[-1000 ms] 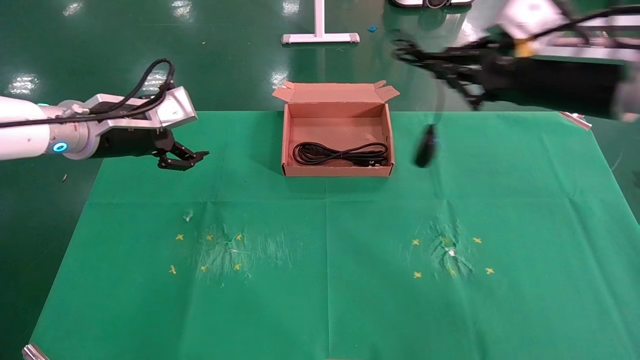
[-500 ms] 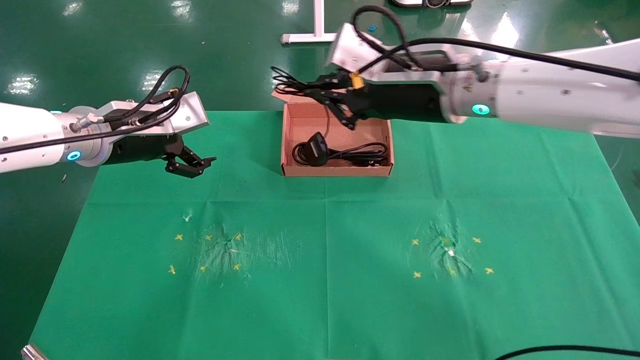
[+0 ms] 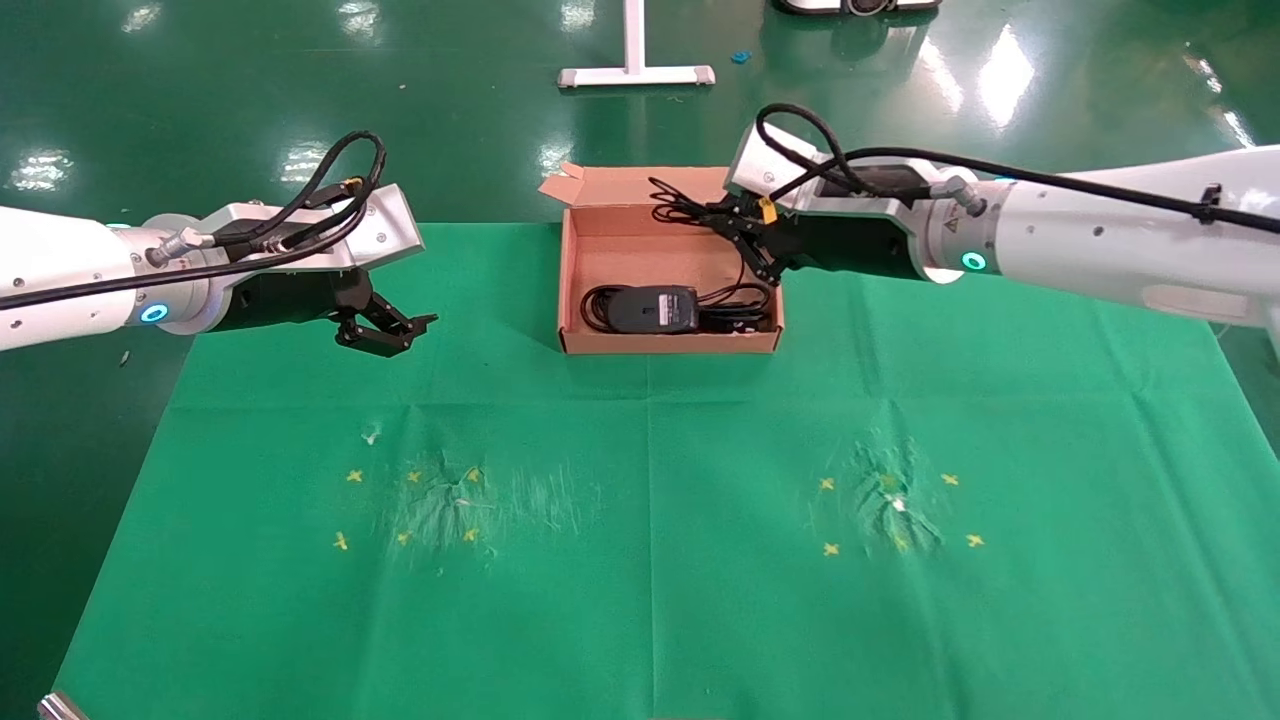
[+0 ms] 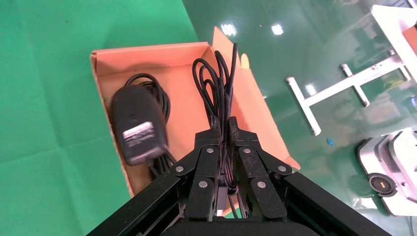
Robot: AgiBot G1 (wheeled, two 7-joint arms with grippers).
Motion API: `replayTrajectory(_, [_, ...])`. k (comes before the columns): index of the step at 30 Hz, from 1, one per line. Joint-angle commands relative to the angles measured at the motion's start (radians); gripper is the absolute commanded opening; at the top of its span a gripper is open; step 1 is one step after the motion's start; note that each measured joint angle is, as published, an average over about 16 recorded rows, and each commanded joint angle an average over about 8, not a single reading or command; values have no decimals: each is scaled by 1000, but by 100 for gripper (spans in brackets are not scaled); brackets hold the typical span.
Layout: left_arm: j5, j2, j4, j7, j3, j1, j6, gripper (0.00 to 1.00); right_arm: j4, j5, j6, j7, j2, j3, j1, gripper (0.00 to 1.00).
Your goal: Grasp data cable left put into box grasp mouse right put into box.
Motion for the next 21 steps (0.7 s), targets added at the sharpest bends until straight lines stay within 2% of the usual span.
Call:
replayTrajectory(1, [1, -1, -2, -1, 0, 0, 0, 100, -15, -4, 10, -6, -1, 0, -1, 100])
replayTrajectory(11, [-1, 1, 2, 0, 0, 0, 0, 100, 12, 15, -9, 3, 9, 5, -7, 100])
replayTrajectory(21, [-1, 1, 2, 0, 0, 0, 0, 100, 72, 158, -88, 13, 83, 48, -76, 100])
